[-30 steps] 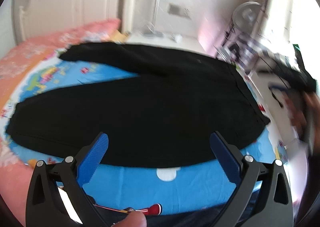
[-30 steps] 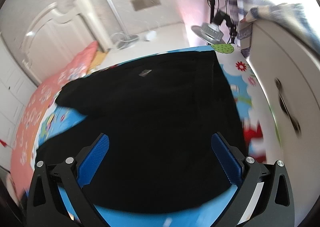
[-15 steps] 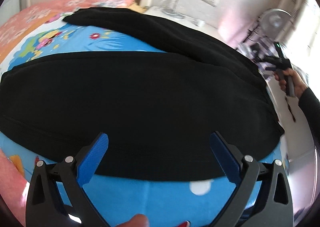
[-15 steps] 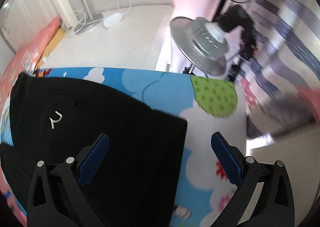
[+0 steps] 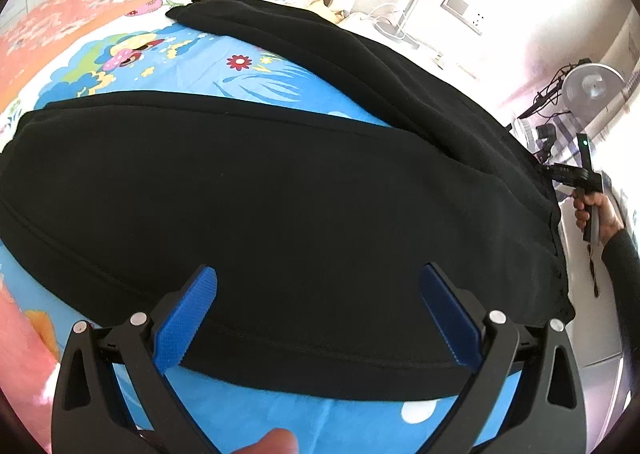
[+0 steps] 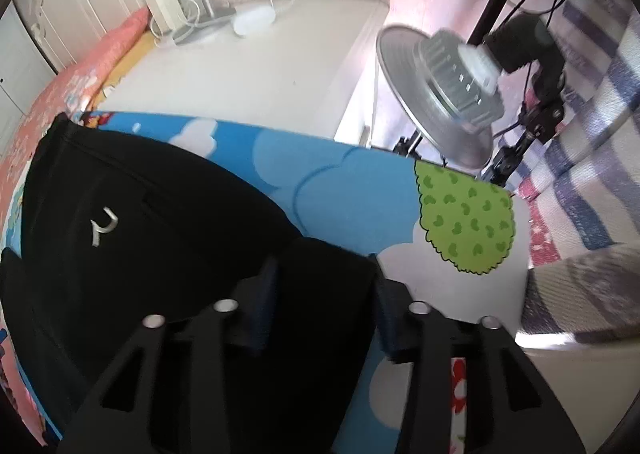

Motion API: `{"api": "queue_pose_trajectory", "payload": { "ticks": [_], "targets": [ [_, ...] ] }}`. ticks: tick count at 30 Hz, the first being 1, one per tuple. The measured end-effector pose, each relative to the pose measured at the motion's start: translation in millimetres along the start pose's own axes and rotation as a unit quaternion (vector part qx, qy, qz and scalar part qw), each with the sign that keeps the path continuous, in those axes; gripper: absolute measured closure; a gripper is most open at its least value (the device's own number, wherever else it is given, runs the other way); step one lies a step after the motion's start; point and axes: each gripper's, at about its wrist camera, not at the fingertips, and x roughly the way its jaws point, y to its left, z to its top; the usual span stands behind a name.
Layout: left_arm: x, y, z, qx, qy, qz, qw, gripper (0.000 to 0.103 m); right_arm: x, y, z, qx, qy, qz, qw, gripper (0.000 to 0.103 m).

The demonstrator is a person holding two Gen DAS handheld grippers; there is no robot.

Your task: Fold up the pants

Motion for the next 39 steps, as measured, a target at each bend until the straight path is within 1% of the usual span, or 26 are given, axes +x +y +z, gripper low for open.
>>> {"api": "queue_pose_trajectory", "payload": {
  "ticks": [1,2,3,6,7,8,9,10,12,13,15,17,18,19,20,22,25,27,29,33,34,35,36,37,38,39],
  "targets": [
    [0,-2,1,0.0,-0.002,-0.001,1.0,0.002,-8,5,1,-0.001,-0.012,-0.002,1.0,0.068],
    [0,-4,3,0.001,-0.005,-0.005,1.0,0.002,-24,13,-1,-0.006,-0.034,-0.007,0.999,0.068],
    [-2,-8,7,0.004,-0.012,-0.017,0.9998,0.002,-42,25,-5,-0.016,-0.057,-0.017,0.998,0.068],
    [-8,-18,17,0.01,-0.031,-0.044,0.9985,0.002,-99,62,-26,-0.049,-0.129,-0.03,0.99,0.069],
    [-11,-21,20,0.008,-0.037,-0.059,0.9976,0.002,-126,82,-43,-0.068,-0.162,-0.036,0.984,0.07],
    [-14,-24,22,0.005,-0.042,-0.077,0.9961,0.002,-143,95,-54,-0.08,-0.182,-0.038,0.979,0.07],
    [-16,-25,24,0.001,-0.045,-0.093,0.9946,0.002,-165,113,-76,-0.093,-0.208,-0.035,0.973,0.07],
    [-18,-26,23,-0.002,-0.047,-0.102,0.9937,0.002,-181,130,-100,-0.105,-0.225,-0.032,0.968,0.07],
    [-21,-29,23,-0.013,-0.047,-0.134,0.9898,0.002,-198,154,-142,-0.123,-0.241,-0.028,0.962,0.07],
    [-22,-29,22,-0.017,-0.045,-0.147,0.988,0.003,-203,166,-170,-0.122,-0.24,-0.012,0.963,0.07],
    [-16,-29,22,-0.036,-0.025,-0.187,0.9813,0.003,-199,184,-204,-0.116,-0.228,0.007,0.967,0.07],
    [-5,-29,24,-0.063,0.002,-0.242,0.9681,0.01,-184,192,-239,-0.097,-0.204,0.025,0.974,0.071],
    [1,-32,26,-0.067,0.011,-0.26,0.9633,0.015,-170,191,-253,-0.08,-0.186,0.043,0.978,0.072],
    [6,-35,27,-0.067,0.017,-0.269,0.9607,0.021,-164,192,-260,-0.071,-0.178,0.048,0.98,0.072],
    [16,-42,30,-0.069,0.028,-0.285,0.9556,0.029,-154,190,-269,-0.053,-0.168,0.051,0.983,0.072],
    [36,-55,32,-0.077,0.059,-0.316,0.9436,0.037,-145,188,-277,-0.022,-0.164,0.067,0.984,0.072],
    [70,-86,26,-0.097,0.12,-0.361,0.9198,0.038,-146,190,-281,-0.003,-0.171,0.07,0.983,0.072],
    [87,-116,18,-0.1,0.157,-0.387,0.9031,0.039,-152,191,-280,-0.001,-0.176,0.073,0.982,0.072],
    [99,-146,9,-0.092,0.181,-0.403,0.8924,0.038,-153,193,-280,-0.005,-0.176,0.07,0.982,0.072],
    [137,-197,-7,-0.113,0.249,-0.422,0.8643,0.038,-154,196,-283,-0.005,-0.173,0.07,0.982,0.072],
    [144,-205,-11,-0.111,0.259,-0.422,0.8615,0.039,-154,196,-286,-0.004,-0.173,0.071,0.982,0.072],
    [155,-220,-15,-0.108,0.276,-0.427,0.8544,0.057,-154,196,-286,-0.002,-0.17,0.07,0.983,0.071],
    [159,-227,-17,-0.105,0.284,-0.428,0.8516,0.071,-154,196,-287,0.002,-0.167,0.067,0.984,0.069],
    [163,-232,-17,-0.101,0.285,-0.421,0.8555,0.086,-154,196,-288,0.011,-0.162,0.06,0.985,0.065],
    [163,-237,-15,-0.095,0.277,-0.413,0.8622,0.089,-155,193,-291,0.029,-0.157,0.049,0.986,0.065],
    [164,-238,-15,-0.093,0.273,-0.414,0.8633,0.09,-155,190,-291,0.038,-0.154,0.049,0.986,0.061]
  ]
}}
